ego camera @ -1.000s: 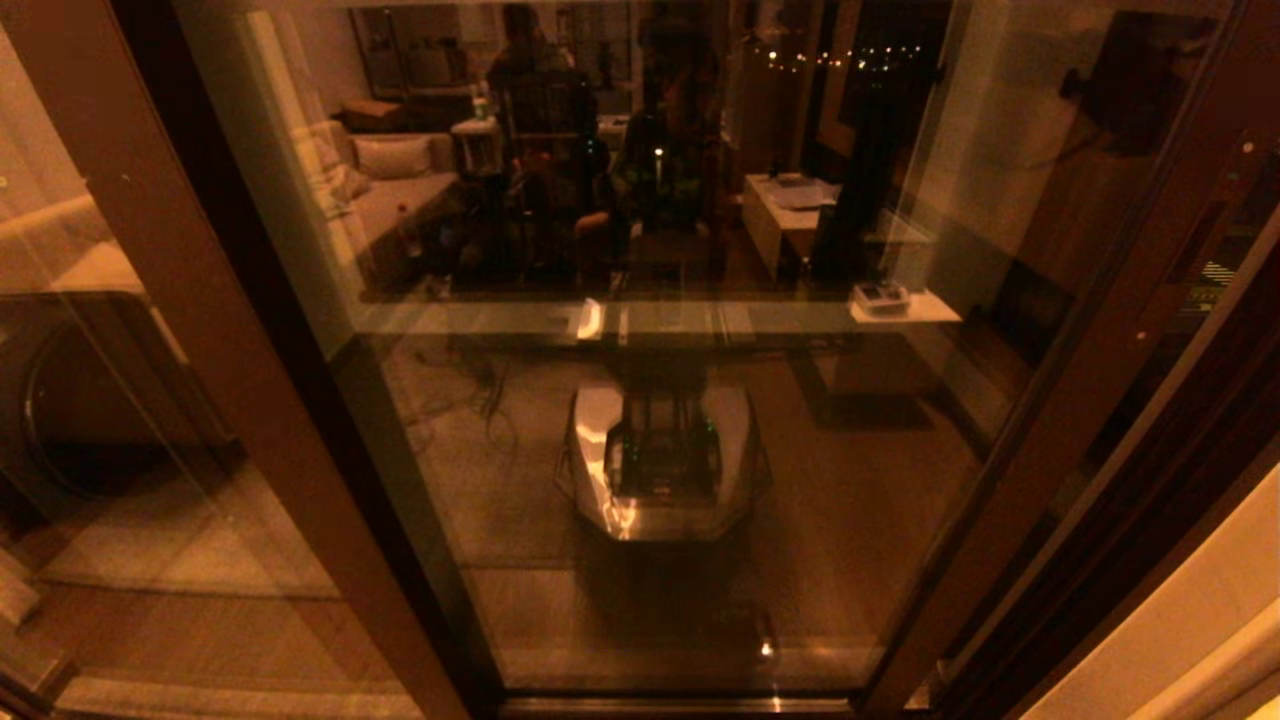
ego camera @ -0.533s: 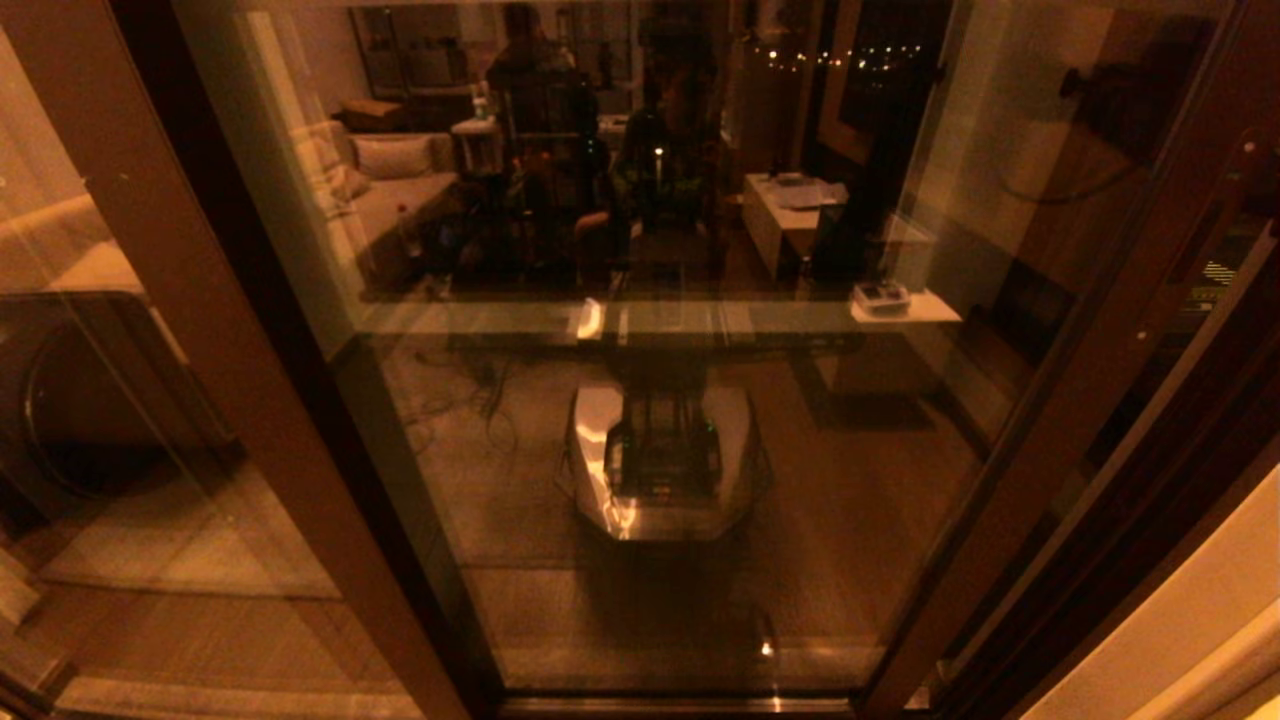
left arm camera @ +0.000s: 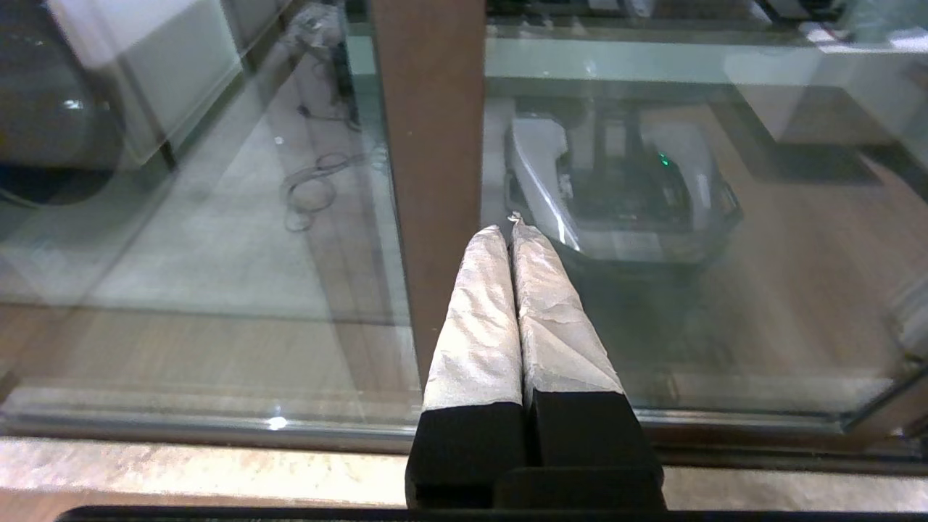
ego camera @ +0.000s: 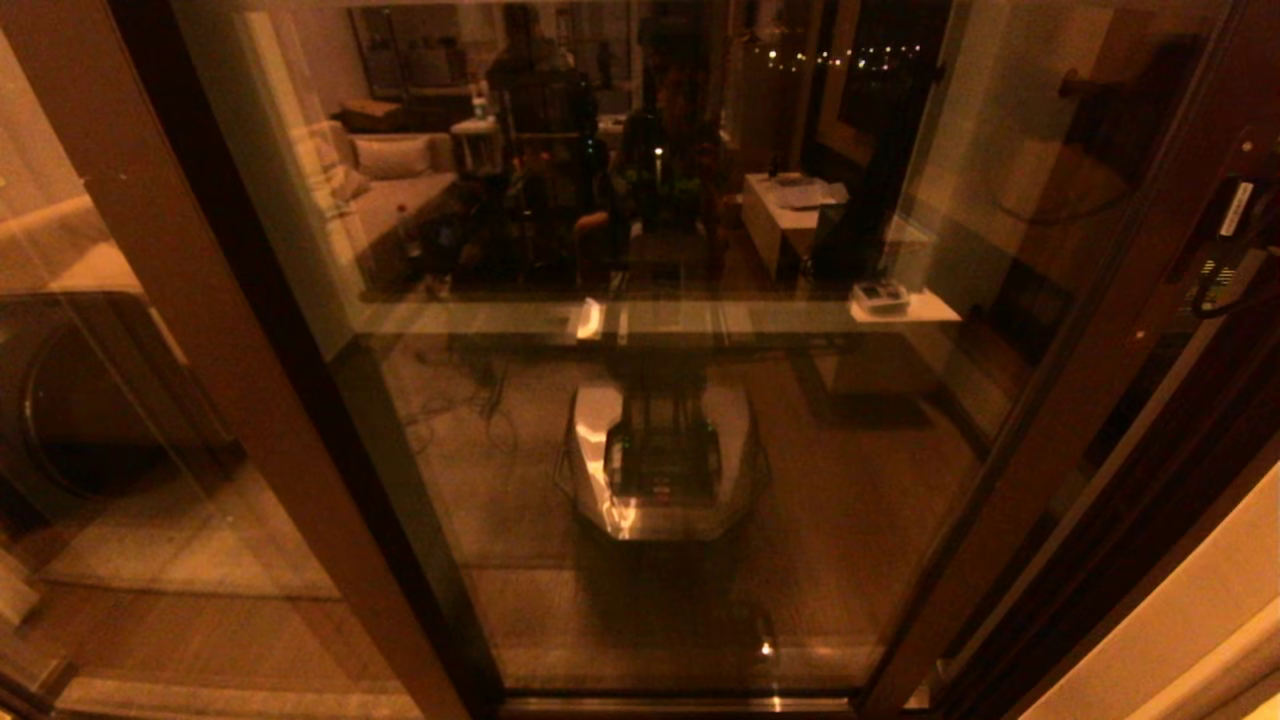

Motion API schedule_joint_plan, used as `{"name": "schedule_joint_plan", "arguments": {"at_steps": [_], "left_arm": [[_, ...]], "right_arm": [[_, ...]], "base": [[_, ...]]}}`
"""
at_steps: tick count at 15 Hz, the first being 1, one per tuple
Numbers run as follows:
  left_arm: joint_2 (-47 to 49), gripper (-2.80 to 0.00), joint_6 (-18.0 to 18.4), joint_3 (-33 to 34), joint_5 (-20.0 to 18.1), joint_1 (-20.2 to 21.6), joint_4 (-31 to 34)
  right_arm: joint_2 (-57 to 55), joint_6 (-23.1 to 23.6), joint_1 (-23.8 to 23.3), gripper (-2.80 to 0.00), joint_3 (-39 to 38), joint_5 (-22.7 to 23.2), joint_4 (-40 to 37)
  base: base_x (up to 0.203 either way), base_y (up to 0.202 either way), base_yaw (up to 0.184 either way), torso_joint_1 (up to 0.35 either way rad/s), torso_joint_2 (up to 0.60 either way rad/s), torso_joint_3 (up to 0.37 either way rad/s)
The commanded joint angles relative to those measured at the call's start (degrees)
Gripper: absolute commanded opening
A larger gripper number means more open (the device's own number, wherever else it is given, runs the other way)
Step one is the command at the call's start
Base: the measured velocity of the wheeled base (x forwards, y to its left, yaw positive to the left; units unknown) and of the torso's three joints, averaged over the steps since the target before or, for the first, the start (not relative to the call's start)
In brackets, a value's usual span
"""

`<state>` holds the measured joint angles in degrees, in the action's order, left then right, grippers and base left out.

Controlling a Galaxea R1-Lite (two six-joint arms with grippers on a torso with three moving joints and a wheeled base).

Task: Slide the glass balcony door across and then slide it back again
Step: Open the slid door

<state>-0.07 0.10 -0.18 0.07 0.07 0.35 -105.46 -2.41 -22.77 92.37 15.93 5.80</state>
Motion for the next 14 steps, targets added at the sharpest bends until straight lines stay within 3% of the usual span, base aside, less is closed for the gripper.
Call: {"name": "schedule_joint_plan", "arguments": {"at_steps": [1,14], "left_arm": [[-0.1,-2.80,0.0,0.0,0.0,0.0,0.0],[0.0,-2.80,0.0,0.0,0.0,0.0,0.0]], "right_arm": [[-0.1,0.0,0.9,-2.80,-0.2,0.3,0.0],[1.5,-0.8,4.1,-2.80,-2.3,0.2,0.0]], "base": [[0.000,0.000,0.000,0.000,0.00,0.000],[0.000,0.000,0.000,0.000,0.00,0.000]]}}
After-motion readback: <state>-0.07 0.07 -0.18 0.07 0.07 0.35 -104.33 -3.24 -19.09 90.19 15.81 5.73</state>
